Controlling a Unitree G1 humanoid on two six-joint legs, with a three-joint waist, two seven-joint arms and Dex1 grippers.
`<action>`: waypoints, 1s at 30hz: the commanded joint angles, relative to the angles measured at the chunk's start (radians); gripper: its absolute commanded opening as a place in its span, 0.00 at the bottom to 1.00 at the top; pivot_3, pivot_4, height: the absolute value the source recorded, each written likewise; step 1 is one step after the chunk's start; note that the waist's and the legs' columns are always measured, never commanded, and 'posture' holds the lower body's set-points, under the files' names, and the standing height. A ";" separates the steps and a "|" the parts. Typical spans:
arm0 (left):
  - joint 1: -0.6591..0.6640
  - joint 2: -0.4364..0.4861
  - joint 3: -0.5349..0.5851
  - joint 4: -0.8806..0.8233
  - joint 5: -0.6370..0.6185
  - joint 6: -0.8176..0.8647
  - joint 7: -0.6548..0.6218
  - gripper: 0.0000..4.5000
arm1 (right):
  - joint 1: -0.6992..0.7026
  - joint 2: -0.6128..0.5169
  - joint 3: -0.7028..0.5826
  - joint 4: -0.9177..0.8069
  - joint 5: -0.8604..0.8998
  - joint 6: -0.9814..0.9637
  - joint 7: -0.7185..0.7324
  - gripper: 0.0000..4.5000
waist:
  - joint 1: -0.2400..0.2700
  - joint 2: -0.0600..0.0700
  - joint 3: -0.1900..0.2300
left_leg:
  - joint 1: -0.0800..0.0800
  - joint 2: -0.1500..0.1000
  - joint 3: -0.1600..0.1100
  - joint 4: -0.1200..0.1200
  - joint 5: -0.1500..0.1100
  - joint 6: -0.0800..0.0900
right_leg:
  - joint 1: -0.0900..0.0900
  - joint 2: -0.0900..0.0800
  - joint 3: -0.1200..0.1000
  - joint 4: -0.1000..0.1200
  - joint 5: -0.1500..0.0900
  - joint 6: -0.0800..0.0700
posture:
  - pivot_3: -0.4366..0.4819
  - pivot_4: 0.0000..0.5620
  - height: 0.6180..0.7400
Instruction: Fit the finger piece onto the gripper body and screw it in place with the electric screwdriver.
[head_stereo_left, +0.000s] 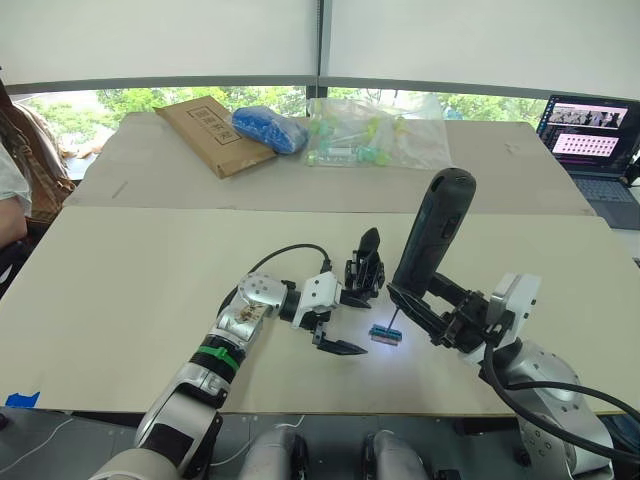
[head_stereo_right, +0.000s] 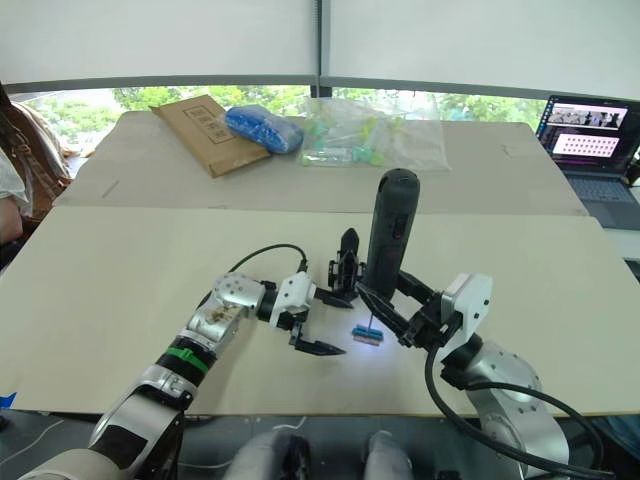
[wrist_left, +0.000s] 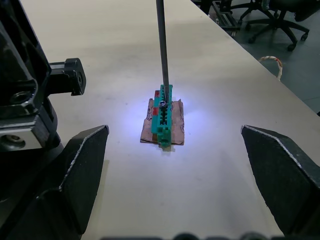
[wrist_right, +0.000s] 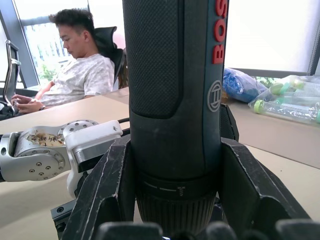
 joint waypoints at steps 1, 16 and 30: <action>-0.020 -0.003 0.003 0.004 -0.001 -0.018 0.006 1.00 | -0.013 -0.012 -0.023 -0.043 0.026 -0.025 0.001 0.42 | 0.000 0.000 0.000 | 0.000 0.000 0.000 0.000 0.000 0.000 | 0.000 0.000 0.000 0.000 0.000 0.000 | 0.48 0.27 0.93; -0.046 -0.018 0.000 0.045 -0.001 -0.041 0.014 1.00 | 0.017 -0.037 -0.028 -0.056 0.051 -0.016 0.011 0.42 | 0.000 0.000 0.000 | 0.000 0.000 0.000 0.000 0.000 0.000 | 0.000 0.000 0.000 0.000 0.000 0.000 | 0.48 0.27 0.93; -0.050 -0.030 -0.001 0.049 -0.001 -0.042 0.010 1.00 | 0.037 -0.047 -0.030 -0.099 0.078 0.011 -0.017 0.42 | 0.000 0.000 0.000 | 0.000 0.000 0.000 0.000 0.000 0.000 | 0.000 0.000 0.000 0.000 0.000 0.000 | 0.48 0.27 0.93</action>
